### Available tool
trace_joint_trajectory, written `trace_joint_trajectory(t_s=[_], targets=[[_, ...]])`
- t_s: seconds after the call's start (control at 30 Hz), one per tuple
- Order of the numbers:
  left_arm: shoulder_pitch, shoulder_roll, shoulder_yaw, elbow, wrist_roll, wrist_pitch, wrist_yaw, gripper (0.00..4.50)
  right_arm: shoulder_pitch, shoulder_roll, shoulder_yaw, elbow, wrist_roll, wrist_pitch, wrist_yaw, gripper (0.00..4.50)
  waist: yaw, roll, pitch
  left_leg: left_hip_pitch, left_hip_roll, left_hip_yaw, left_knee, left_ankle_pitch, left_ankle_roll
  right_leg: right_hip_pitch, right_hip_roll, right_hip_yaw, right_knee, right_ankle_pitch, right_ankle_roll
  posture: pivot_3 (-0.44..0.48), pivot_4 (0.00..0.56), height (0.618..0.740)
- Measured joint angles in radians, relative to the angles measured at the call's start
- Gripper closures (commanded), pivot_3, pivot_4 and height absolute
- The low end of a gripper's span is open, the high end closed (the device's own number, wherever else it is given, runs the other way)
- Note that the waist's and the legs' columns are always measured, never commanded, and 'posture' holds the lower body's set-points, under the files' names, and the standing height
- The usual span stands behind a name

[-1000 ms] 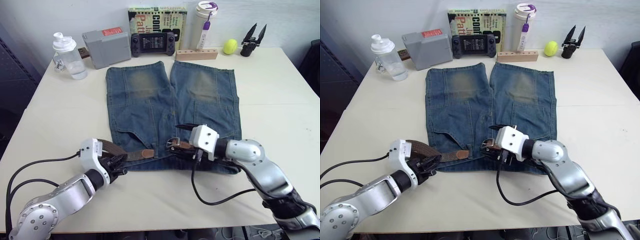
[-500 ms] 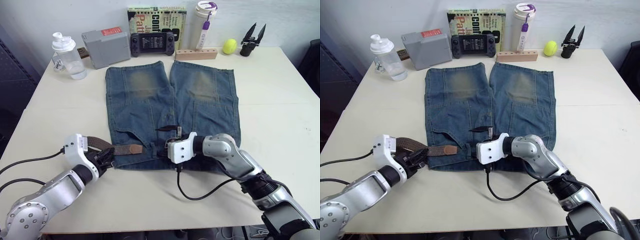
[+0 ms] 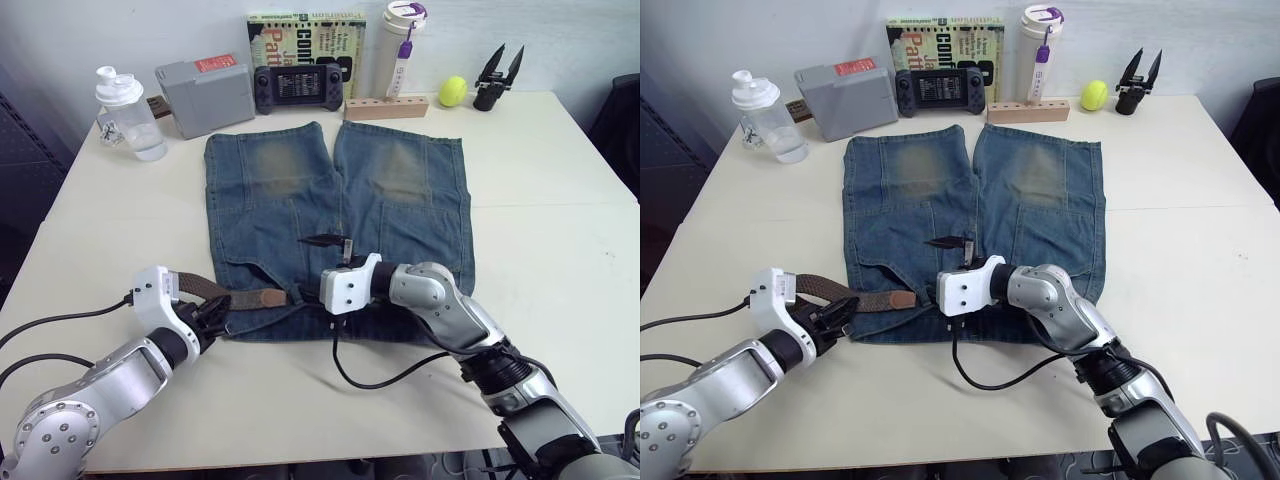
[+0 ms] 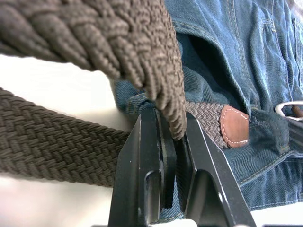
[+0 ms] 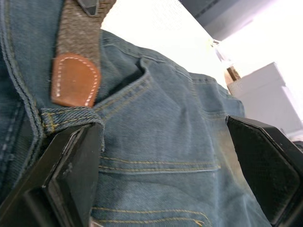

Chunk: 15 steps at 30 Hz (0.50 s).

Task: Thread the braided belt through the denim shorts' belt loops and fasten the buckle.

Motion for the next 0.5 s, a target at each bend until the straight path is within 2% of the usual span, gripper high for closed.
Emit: trace_joint_trajectory(t_s=[0.3, 0.5], targets=[[-0.046, -0.013, -0.030, 0.015, 0.000, 0.008, 0.001, 4.50, 0.063, -0.014, -0.017, -0.077, 0.028, 0.031, 0.006, 0.07, 0.003, 0.000, 0.000, 0.000, -0.001, 0.000, 0.000, 0.000, 0.000, 0.000, -0.001, 0.000, 0.000, 0.000, 0.000, 0.000, 0.150, 0.726], [-0.088, -0.047, -0.064, 0.047, 0.013, 0.022, -0.007, 4.50, 0.101, -0.078, -0.112, -0.108, 0.060, 0.096, 0.006, 0.07, 0.007, 0.001, 0.000, 0.000, -0.002, 0.001, 0.000, 0.000, 0.000, 0.001, 0.000, 0.000, -0.001, 0.000, 0.000, 0.000, 0.150, 0.726]])
